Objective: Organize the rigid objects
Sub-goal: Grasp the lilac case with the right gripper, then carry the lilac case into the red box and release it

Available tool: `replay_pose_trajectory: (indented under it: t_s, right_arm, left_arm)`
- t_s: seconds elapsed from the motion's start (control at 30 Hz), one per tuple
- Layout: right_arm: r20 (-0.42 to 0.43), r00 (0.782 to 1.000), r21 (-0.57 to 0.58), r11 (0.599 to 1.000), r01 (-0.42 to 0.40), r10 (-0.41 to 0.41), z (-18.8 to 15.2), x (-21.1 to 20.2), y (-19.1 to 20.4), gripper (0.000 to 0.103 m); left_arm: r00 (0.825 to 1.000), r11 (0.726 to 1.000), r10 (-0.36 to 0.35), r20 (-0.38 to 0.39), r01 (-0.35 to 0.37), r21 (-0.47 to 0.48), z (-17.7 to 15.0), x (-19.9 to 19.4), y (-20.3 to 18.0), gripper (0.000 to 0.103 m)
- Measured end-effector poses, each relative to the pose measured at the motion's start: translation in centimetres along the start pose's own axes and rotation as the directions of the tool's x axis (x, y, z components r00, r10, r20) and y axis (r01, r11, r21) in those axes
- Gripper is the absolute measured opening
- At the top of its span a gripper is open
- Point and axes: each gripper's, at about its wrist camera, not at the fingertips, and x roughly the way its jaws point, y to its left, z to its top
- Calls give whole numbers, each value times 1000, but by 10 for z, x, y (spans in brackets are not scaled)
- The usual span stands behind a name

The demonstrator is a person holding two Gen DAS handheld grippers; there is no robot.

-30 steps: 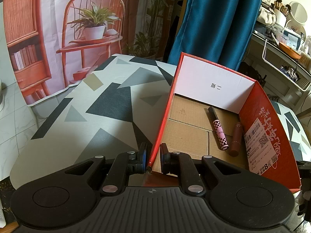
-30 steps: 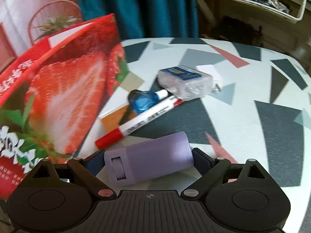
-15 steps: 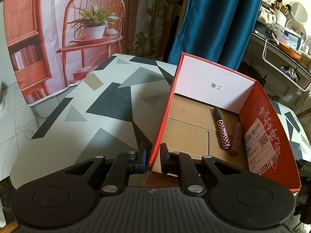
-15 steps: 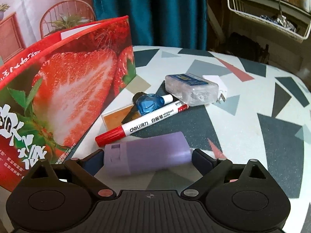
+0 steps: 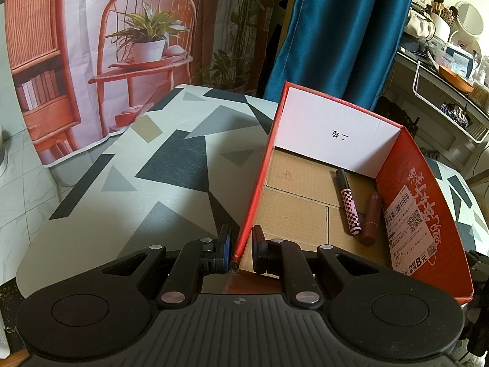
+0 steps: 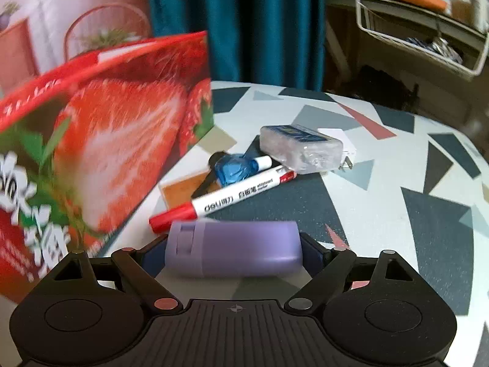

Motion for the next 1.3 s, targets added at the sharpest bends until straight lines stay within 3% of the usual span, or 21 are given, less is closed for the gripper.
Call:
replay_pose_trajectory:
  t_s: [0.53,1.0,1.3]
  right_arm:
    - [-38,998,-6,999,42,-42,3,0,6,84]
    - [126,992,-19,1000,3,-1,49,-43,3,84]
    - [211,972,-192,979,-62,103,104,-62,33,84]
  left_arm:
    - [1000,1000,-21,8,21,2,-1,0,2,14]
    - [998,998,-59,39,58,15,-2,-5,6,14]
    - [997,998,-61,53,59,36,-3,-3,2,13]
